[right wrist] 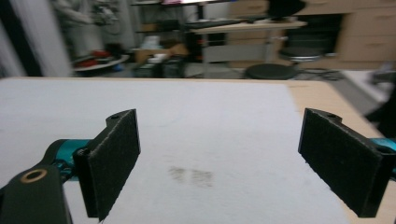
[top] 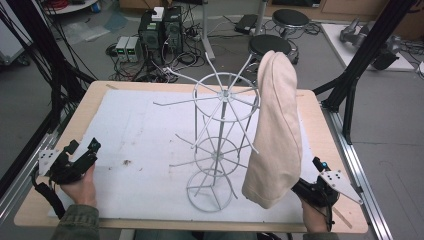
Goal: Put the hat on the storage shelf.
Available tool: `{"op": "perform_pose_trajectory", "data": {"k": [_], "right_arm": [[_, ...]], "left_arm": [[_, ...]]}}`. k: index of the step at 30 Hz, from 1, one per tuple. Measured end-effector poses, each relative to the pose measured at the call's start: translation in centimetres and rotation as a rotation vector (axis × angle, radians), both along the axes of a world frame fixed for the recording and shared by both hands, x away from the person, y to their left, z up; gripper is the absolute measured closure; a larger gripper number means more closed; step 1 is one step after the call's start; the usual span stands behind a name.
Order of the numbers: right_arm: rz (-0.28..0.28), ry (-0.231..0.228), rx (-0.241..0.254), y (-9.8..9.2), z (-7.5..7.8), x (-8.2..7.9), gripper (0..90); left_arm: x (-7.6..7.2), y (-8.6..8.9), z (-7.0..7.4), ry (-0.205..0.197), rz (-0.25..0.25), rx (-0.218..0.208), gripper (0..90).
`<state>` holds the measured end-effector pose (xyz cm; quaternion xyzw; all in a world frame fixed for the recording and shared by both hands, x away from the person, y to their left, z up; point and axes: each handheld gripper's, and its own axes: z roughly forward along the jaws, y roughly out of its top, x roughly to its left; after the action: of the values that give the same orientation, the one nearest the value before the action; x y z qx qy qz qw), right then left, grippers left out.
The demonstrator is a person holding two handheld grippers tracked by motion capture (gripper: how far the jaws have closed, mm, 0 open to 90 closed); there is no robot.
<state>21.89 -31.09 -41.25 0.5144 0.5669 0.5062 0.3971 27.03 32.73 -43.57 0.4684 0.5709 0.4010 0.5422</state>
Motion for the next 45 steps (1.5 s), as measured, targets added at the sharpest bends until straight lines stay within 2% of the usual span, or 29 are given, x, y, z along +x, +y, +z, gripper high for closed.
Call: {"op": "perform_pose_trajectory", "data": {"k": [3, 9, 12, 14, 17, 19, 22, 32, 45], "right_arm": [[-0.068, -0.022, -0.020, 0.3, -0.1, 0.1, 11.7], [-0.202, -0.037, -0.061, 0.7, -0.3, 0.2, 11.8], [-0.239, -0.029, -0.072, 0.7, -0.6, 0.2, 11.7], [-0.251, -0.018, -0.053, 0.7, -0.7, 0.2, 11.7], [-0.269, -0.023, -0.073, 0.5, -0.8, 0.1, 11.7], [-0.276, -0.030, -0.093, 0.4, -0.9, 0.1, 11.7], [-0.283, -0.032, -0.091, 0.3, -1.0, 0.0, 11.7], [-0.260, -0.026, -0.113, 0.5, -1.2, -0.1, 11.7], [-0.249, -0.013, -0.103, 0.4, -1.3, 0.0, 11.7]], "left_arm": [[0.0, -0.1, 0.0, 0.001, -0.004, 0.002, 26.6], [0.2, -0.2, 0.0, 0.002, -0.009, 0.007, 26.6], [0.2, -0.3, -0.1, 0.002, -0.010, 0.008, 26.6], [0.3, -0.3, -0.1, 0.002, -0.011, 0.011, 26.6], [0.3, -0.3, -0.1, 0.003, -0.010, 0.013, 26.6], [0.3, -0.3, -0.1, 0.001, -0.008, 0.011, 26.6], [0.4, -0.3, 0.0, 0.000, -0.008, 0.012, 26.6], [0.4, -0.4, -0.1, 0.004, -0.014, 0.021, 26.6], [0.5, -0.4, -0.1, 0.008, -0.015, 0.022, 26.6]]}}
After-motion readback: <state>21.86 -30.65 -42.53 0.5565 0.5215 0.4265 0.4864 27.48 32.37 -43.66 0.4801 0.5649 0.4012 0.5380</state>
